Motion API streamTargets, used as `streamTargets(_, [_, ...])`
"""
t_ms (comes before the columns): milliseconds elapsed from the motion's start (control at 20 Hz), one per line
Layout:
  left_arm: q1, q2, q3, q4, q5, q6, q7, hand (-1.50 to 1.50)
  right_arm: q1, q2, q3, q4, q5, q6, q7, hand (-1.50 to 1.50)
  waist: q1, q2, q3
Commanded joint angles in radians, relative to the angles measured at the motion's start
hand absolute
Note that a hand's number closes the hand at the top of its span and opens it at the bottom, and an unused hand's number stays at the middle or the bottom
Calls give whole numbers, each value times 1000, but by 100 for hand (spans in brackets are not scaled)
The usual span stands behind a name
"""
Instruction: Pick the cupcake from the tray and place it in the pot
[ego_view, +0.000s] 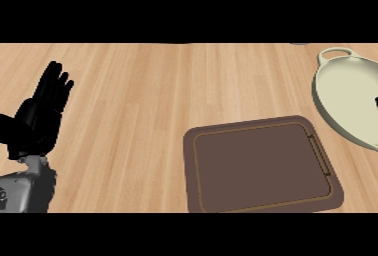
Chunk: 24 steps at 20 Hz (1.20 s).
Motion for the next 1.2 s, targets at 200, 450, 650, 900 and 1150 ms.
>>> streamTargets(200, [0, -24, -18, 37, -24, 8, -38, 0, -243, -54, -3, 557, 122, -237, -207, 150, 9, 3, 1])
streamTargets(450, [0, -21, -28, 7, -13, -5, -5, 0, -304, -73, -47, 779, 77, -167, -238, 150, 20, 7, 3])
streamTargets(650, [17, -32, -43, -2, -25, -3, -25, 0, -359, -81, -70, 883, 38, -63, -274, -150, 31, 11, 4])
streamTargets(900, [6, -29, -25, 2, -11, -5, -32, 0, -372, -79, -138, 946, -59, 81, -421, -150, 17, 9, 4])
streamTargets(1150, [-45, -22, -6, 65, -28, 18, -38, 0, -430, -88, -272, 968, -208, 180, -491, -150, 9, 16, 6])
